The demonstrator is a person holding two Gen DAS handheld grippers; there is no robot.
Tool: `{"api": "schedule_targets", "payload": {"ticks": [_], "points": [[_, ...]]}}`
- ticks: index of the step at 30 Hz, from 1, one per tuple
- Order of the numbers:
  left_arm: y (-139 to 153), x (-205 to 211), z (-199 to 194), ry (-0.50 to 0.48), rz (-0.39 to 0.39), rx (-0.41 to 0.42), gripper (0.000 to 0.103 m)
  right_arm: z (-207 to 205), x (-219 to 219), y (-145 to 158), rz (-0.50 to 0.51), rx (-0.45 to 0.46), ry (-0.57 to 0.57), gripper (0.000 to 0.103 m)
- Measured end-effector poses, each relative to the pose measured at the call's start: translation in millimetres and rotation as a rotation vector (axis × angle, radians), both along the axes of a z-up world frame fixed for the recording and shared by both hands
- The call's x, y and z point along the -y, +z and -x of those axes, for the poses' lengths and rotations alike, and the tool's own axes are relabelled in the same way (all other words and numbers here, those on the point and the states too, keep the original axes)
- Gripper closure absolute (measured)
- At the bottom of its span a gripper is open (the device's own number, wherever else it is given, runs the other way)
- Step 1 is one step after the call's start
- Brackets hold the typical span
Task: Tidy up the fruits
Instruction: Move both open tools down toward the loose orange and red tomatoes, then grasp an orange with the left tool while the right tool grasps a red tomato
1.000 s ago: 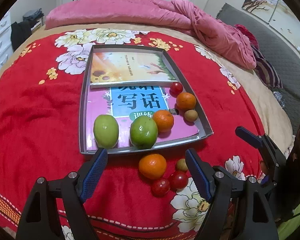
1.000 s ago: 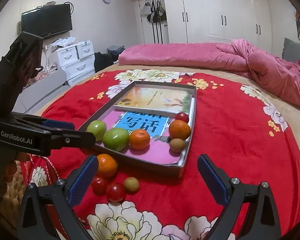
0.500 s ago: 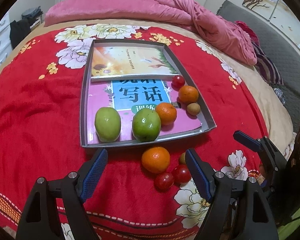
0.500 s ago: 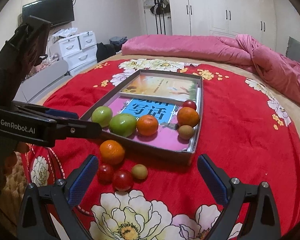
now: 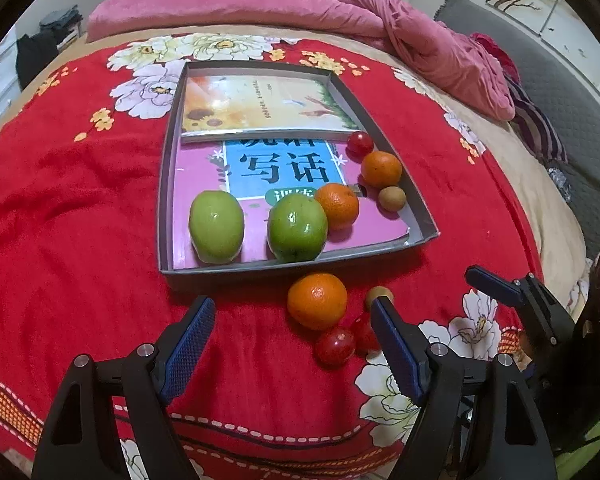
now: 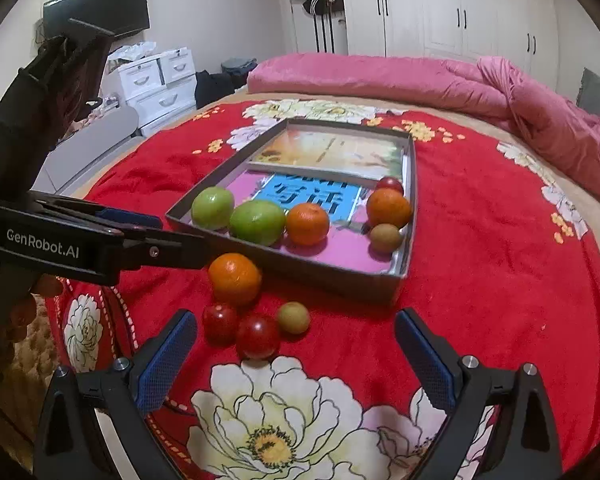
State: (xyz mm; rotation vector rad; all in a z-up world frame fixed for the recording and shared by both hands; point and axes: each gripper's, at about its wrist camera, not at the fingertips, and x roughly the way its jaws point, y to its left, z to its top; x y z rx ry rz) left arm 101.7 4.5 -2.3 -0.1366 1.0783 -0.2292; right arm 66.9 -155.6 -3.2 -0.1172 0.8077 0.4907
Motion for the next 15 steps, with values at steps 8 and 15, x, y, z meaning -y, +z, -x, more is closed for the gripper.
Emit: {"api": "schedule_targets", "payload": {"ticks": [8,15], "points": [[-10,-8,-2,0.018,0.015,-0.032,0.022,-4,0,-11,-0.009,-0.065,-0.001,0.02],[-16,-13,-4,0.042,0.021,-0.049,0.022,-7,-3,-23,-0.026,-0.14,0.036,0.051]]}}
